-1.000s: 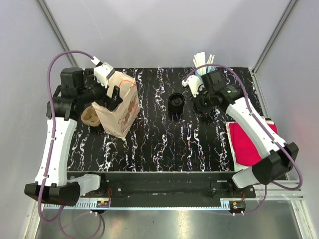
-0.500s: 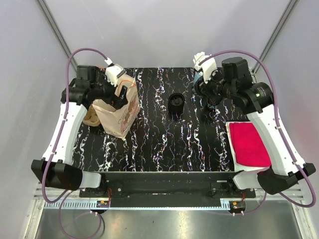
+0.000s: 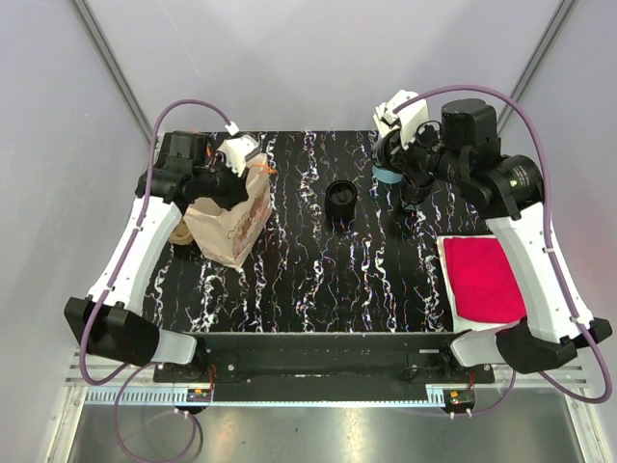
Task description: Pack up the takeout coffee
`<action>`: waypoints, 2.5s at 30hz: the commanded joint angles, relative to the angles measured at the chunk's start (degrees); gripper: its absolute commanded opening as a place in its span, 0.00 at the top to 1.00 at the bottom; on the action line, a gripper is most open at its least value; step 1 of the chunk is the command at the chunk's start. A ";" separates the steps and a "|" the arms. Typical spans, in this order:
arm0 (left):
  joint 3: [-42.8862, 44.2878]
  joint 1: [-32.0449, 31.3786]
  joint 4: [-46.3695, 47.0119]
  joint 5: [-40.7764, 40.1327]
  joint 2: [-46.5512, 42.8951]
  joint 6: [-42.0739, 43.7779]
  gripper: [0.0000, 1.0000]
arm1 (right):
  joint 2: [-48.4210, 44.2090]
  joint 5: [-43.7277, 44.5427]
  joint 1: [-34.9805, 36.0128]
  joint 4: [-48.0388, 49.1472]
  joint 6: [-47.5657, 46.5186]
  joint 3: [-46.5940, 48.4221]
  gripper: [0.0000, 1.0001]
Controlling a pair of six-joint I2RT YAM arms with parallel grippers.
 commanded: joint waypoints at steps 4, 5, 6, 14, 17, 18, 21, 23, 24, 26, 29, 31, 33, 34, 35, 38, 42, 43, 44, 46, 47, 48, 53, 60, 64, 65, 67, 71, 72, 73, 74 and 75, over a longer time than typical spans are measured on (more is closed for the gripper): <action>-0.03 -3.43 2.45 -2.53 -0.58 -0.04 0.97 | 1.24 0.43 0.40 0.84 0.05 4.41 1.00; 0.05 -4.57 2.54 -2.71 -0.84 -0.21 0.98 | 1.41 0.52 0.40 0.76 0.13 4.77 1.00; 0.06 -5.10 2.37 -2.71 -1.20 -0.30 0.99 | 1.50 0.70 0.48 0.84 0.14 5.21 1.00; -0.38 -13.96 2.37 -2.80 -2.78 -1.80 0.98 | 4.40 1.67 0.40 0.76 1.01 11.27 1.00; 1.36 -17.31 0.97 -2.97 -2.08 -3.11 0.98 | 6.24 1.58 0.40 0.06 1.72 14.34 1.00; 1.98 -18.11 0.44 -2.89 -1.38 -3.90 0.98 | 6.86 1.32 0.48 -0.29 1.98 15.22 1.00; 4.09 -20.83 -1.06 -2.54 -0.23 -5.39 0.98 | 9.40 0.53 0.40 -2.14 2.51 19.78 1.00; 4.98 -22.94 -1.41 -2.71 0.29 -5.93 0.98 | 9.94 -0.18 0.40 -2.93 2.77 20.85 1.00; 5.33 -23.65 -1.24 -2.80 0.56 -6.62 0.98 | 10.03 -0.87 0.40 -2.93 2.95 21.38 1.00; 6.20 -25.75 -1.24 -2.89 1.17 -7.33 0.97 | 10.38 -1.93 0.40 -3.11 3.12 21.73 1.00; 8.22 -28.12 -1.06 -2.97 2.75 -8.47 0.97 | 10.64 -2.81 0.40 -3.20 3.74 22.08 1.00; 9.80 -29.27 -1.15 -2.80 3.89 -9.09 0.95 | 10.82 -3.69 0.40 -3.37 4.18 22.17 1.00; 10.77 -30.68 -1.06 -2.62 5.74 -9.70 0.76 | 11.08 -5.44 0.40 -3.64 4.97 22.00 1.00; 11.47 -31.03 -1.15 -2.36 6.27 -9.97 0.68 | 11.34 -6.06 0.40 -4.07 5.23 22.00 1.00; 11.83 -31.64 -1.06 -1.84 7.32 -10.06 0.64 | 11.43 -6.68 0.40 -4.43 5.75 21.91 1.00; 14.02 -31.91 -1.06 0.97 8.38 -10.76 0.44 | 11.52 -8.35 0.40 -5.13 6.72 21.65 1.00; 17.63 -31.83 -1.06 1.42 7.94 -10.94 0.22 | 10.73 -10.19 0.40 -5.13 7.95 19.72 1.00; 18.94 -31.83 -1.06 1.42 7.59 -10.76 0.17 | 10.38 -10.55 0.40 -5.31 8.04 19.45 1.00; 19.65 -31.74 -1.06 1.16 6.81 -10.68 0.05 | 10.21 -10.72 0.40 -5.31 8.57 19.27 1.00; 21.40 -31.74 -1.32 0.81 6.01 -10.50 0.01 | 10.03 -11.69 0.40 -5.57 9.01 19.18 1.00; 21.93 -31.83 -1.24 0.02 5.05 -10.50 0.01 | 10.03 -12.04 0.40 -5.57 9.45 19.10 1.00; 22.46 -31.83 -1.33 -0.51 4.61 -10.32 0.01 | 10.03 -12.65 0.48 -5.75 9.71 19.10 1.00; 25.10 -30.60 -1.33 -5.33 1.62 -9.36 0.01 | 9.85 -16.43 0.40 -6.89 11.03 19.10 1.00; 22.47 -22.25 2.80 -7.18 -2.87 -9.45 0.01 | 9.33 -23.20 0.48 -10.22 12.53 19.10 1.00; 20.10 -17.60 4.38 -7.11 -1.47 -8.65 0.01 | 9.50 -26.01 0.83 -11.46 12.97 18.40 1.00; 19.75 -16.89 4.65 -6.15 -0.77 -8.65 0.01 | 9.68 -27.15 0.84 -11.63 13.05 18.13 1.00; 18.60 -15.49 5.61 -5.70 1.07 -8.39 0.01 | 10.20 -28.12 1.10 -11.99 13.32 17.17 1.00; 18.25 -14.51 7.02 -2.20 3.98 -7.95 0.01 | 11.17 -28.48 2.15 -11.81 13.49 15.85 1.00; 18.42 -14.60 7.28 -1.49 4.60 -7.86 0.01 | 11.78 -28.31 2.33 -11.72 13.49 15.76 1.00; 18.69 -14.51 7.55 -0.96 5.65 -7.78 0.01 | 12.13 -28.04 2.59 -11.81 13.49 15.67 1.00; 18.78 -14.60 7.64 0.00 6.35 -7.86 0.01 | 12.49 -27.69 3.12 -11.81 13.49 15.58 1.00; 19.12 -14.60 7.64 0.45 6.88 -7.86 0.01 | 13.10 -27.43 3.38 -11.72 13.58 15.49 1.00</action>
